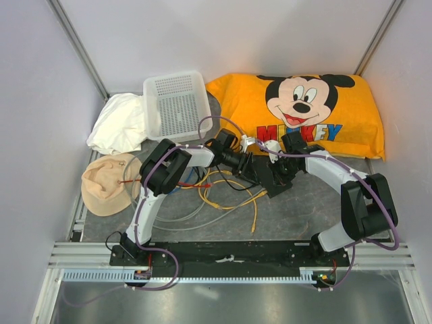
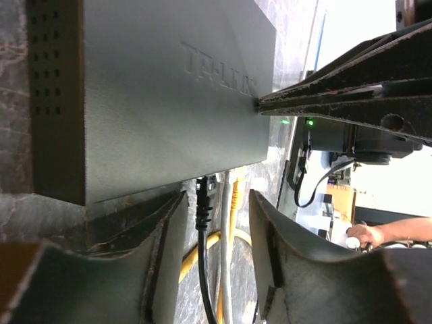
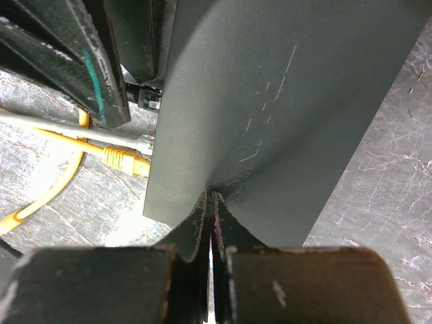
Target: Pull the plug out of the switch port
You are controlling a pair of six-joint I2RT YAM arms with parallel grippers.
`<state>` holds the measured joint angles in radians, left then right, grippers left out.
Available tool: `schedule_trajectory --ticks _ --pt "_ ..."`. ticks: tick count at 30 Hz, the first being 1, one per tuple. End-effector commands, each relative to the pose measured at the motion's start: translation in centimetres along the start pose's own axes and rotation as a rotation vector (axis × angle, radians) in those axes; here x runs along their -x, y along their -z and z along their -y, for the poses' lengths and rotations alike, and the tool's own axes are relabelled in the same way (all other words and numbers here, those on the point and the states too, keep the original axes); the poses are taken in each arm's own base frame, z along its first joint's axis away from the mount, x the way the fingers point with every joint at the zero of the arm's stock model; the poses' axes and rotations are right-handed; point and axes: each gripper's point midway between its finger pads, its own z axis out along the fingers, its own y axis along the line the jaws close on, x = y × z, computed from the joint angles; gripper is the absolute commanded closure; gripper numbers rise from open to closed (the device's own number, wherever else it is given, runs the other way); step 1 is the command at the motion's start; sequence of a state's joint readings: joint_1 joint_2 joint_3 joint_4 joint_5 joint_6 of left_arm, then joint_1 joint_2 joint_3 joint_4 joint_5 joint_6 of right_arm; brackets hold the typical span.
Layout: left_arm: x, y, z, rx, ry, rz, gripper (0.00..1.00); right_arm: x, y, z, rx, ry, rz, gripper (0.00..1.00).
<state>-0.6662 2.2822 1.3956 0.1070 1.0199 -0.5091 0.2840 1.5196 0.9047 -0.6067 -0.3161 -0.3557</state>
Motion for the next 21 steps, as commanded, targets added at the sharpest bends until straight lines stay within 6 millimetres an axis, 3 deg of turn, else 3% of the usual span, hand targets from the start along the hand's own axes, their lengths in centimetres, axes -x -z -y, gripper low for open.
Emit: schedule_trajectory --ticks 1,21 --pt "-0.2 -0.6 -0.9 0.042 0.021 0.013 0.53 0.8 0.1 0.5 -0.013 0.019 0.012 1.00" --pt "-1.0 -2.1 -1.4 0.061 0.017 -0.016 0.63 0.6 0.0 0.9 -0.036 0.019 0.009 1.00"
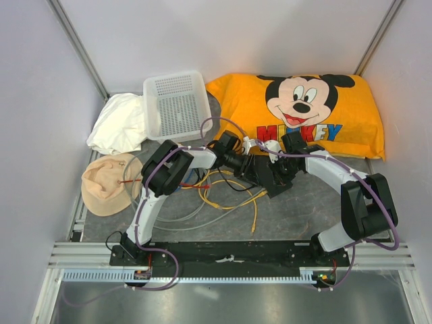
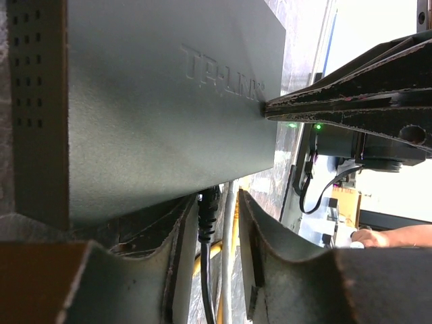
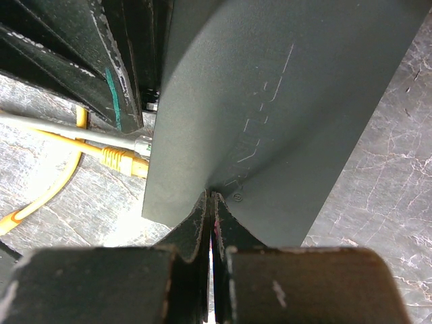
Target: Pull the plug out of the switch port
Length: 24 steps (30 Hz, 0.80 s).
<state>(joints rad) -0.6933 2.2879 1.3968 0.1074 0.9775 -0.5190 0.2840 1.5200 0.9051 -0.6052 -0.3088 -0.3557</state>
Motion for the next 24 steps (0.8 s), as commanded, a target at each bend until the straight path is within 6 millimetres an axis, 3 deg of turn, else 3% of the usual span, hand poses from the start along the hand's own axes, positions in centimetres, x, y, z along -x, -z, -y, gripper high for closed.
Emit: schedule_trajectory --ticks 1,10,19,24 --pt "-0.6 -1.1 -1.2 0.029 0.014 -0.013 0.65 0.5 0.0 0.7 -0.030 0.018 0.008 1.00" --pt "-0.6 -1.5 -2.1 0.054 0.078 -0.012 0.69 0.3 -0.2 0.9 -0.036 0.018 0.003 1.00" --pt "-0.6 -1.6 -3.1 0.096 0.109 -0.011 0.97 0.3 -0.2 0.8 -0.033 0.020 0.004 1.00" --pt "-0.5 -1.5 -3.0 0.097 0.104 -0.013 0.98 0.2 -0.2 0.8 -0.035 0.023 0.003 1.00"
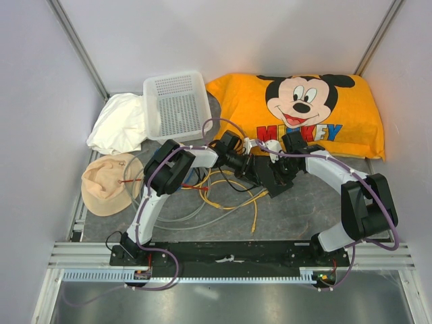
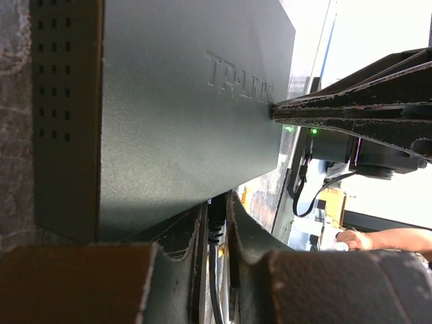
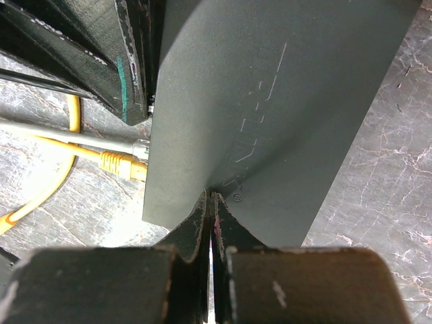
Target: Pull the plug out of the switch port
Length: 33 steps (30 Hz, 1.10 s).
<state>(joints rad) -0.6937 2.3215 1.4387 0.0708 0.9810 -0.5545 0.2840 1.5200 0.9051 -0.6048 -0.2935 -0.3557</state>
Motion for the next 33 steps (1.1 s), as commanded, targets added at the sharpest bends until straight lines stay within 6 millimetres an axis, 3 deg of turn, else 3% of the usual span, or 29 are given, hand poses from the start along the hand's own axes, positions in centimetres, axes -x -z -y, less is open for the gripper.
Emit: schedule_trajectory --ticks 1,8,20,33 --pt "-0.4 -1.1 -2.6 0.093 0.034 0.001 0.98 0.2 -0.3 0.6 -0.022 0.021 0.007 1.00" --pt "-2.5 0.0 -3.3 0.127 -0.041 -0.058 0.98 -0.3 -0.6 1.3 -0.063 0.018 -0.003 1.00" --pt "-4.0 0.5 -4.4 0.145 -0.086 -0.114 0.98 -0.5 -1.0 1.6 -0.078 0.006 -0.011 1.00" --pt "-5.6 0.6 -1.9 -0.066 -0.056 -0.167 0.98 -0.7 -1.1 2.5 -0.130 -0.017 -0.021 1.00"
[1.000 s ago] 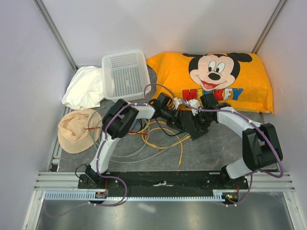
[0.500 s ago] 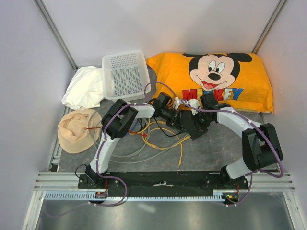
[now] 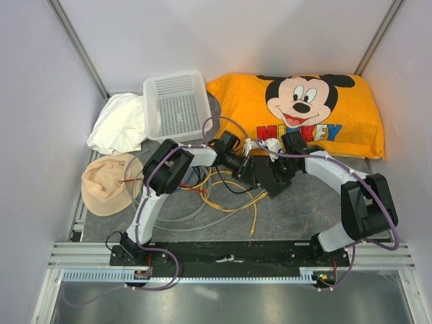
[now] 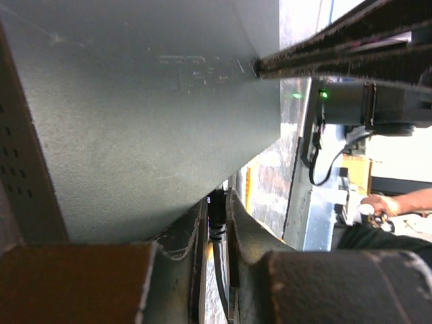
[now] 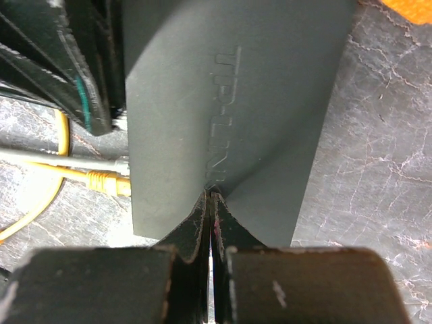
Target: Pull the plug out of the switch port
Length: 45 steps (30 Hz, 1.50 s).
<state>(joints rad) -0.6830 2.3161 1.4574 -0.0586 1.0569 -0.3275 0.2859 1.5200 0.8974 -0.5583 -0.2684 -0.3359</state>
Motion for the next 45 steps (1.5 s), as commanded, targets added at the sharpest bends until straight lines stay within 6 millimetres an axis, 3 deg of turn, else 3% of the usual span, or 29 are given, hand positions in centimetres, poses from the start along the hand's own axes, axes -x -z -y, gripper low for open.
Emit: schedule_trajectory --ticks 1,9,13,18,20,24,28,36,45 --pt "-4.7 -0.5 -1.5 -0.032 0.088 -0.091 0.98 -1.3 -0.9 2.0 -0.102 -0.016 -0.046 1.00" --pt "-5.0 0.4 -0.8 -0.028 0.048 -0.070 0.98 -1.4 -1.4 2.0 -0.096 -0.027 -0.050 1.00" --pt "-3.2 1.6 0.8 -0.017 -0.040 -0.045 0.98 -1.3 -1.3 2.0 -0.102 -0.026 -0.045 1.00" --pt "0.1 5.1 4.7 0.023 -0.195 0.015 0.98 -1.5 -1.0 2.1 -0.110 -0.012 -0.044 1.00" --pt "2.2 7.3 6.7 0.040 -0.284 0.062 0.98 -1.3 -0.9 2.2 -0.115 -0.005 -0.040 1.00" --pt "4.5 11.8 9.3 0.092 -0.345 0.119 0.98 -0.3 -0.5 2.9 -0.145 0.018 -0.017 1.00" --pt "6.6 17.9 10.5 0.153 -0.371 0.219 0.98 0.9 0.0 3.6 -0.172 0.032 0.000 1.00" --pt "7.1 28.2 8.5 0.420 -0.405 0.343 0.98 1.9 0.2 3.7 -0.166 0.037 0.009 1.00" --pt "11.8 37.1 10.9 0.827 -0.689 0.449 0.98 0.7 0.1 3.5 -0.167 0.040 -0.007 1.00"
